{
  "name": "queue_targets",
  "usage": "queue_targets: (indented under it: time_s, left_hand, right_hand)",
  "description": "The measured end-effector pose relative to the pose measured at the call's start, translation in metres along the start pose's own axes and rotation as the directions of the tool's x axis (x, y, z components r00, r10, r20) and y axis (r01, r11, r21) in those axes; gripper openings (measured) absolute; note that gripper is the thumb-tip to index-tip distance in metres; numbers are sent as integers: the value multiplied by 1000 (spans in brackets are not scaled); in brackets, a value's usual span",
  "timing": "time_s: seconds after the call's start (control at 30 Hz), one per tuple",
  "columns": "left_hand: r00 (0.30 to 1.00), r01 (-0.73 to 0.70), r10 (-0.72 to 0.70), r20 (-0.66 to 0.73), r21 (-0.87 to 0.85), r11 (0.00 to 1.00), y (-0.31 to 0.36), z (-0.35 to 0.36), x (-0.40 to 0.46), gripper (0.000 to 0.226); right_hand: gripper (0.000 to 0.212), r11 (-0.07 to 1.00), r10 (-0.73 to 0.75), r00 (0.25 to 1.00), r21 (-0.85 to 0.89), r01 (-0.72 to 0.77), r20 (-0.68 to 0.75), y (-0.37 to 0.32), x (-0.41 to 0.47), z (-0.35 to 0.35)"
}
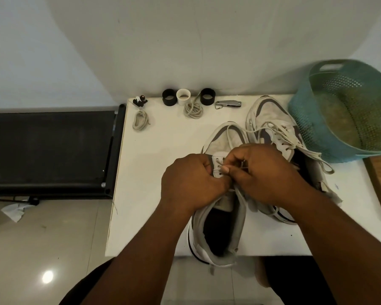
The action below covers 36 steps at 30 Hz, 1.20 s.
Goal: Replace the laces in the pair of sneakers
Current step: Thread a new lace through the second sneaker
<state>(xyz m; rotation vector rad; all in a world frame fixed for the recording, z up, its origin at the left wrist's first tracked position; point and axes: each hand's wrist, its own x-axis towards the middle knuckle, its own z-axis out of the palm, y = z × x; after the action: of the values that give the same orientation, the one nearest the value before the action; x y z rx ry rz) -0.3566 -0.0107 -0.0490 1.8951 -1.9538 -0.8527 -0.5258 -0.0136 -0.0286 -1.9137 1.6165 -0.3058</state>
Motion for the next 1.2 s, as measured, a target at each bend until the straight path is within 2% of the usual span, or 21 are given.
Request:
queue_targets:
  time_s: [0.23, 0.4, 0.5, 0.6, 0.67, 0.83, 1.07, 1.2]
  left_hand:
    - [1000, 23, -24, -19, -29, 999, 0, -3, 1, 46]
    - [997, -6, 2, -83, -58, 998, 0, -9, -1, 32]
    - [998, -13, 9, -56, -78, 997, 0, -10, -2, 32]
    - [1000, -8, 7, -10, -98, 995, -2, -10, 0, 21]
    - [1000, -8, 10, 25, -101, 995, -4, -11, 1, 19]
    - [992, 20, 5, 125, -196, 980, -11, -18, 5, 20]
    - [945, 261, -117, 305, -488, 833, -23, -19, 12, 21]
    - [926, 323, -132, 352, -566, 759, -22, -21, 10, 15]
  right_hand:
    - [5, 999, -13, 1000, -50, 14, 28, -1, -2, -4]
    - [9, 996, -81, 996, -37, 83, 41, 2, -2, -4]
    - [14, 986, -166, 980, 12, 165, 106, 5, -3, -10]
    - [9, 972, -236, 960, 35, 234, 154, 5, -4, -13]
    - [4, 964, -267, 951, 23, 266, 154, 4, -4, -9]
    - [12, 960, -264, 960, -69, 271, 96, 4, -3, 5]
    - [9, 969, -244, 969, -16, 245, 50, 7, -1, 12]
    - [9, 970, -242, 969, -14, 243, 42, 9, 0, 14]
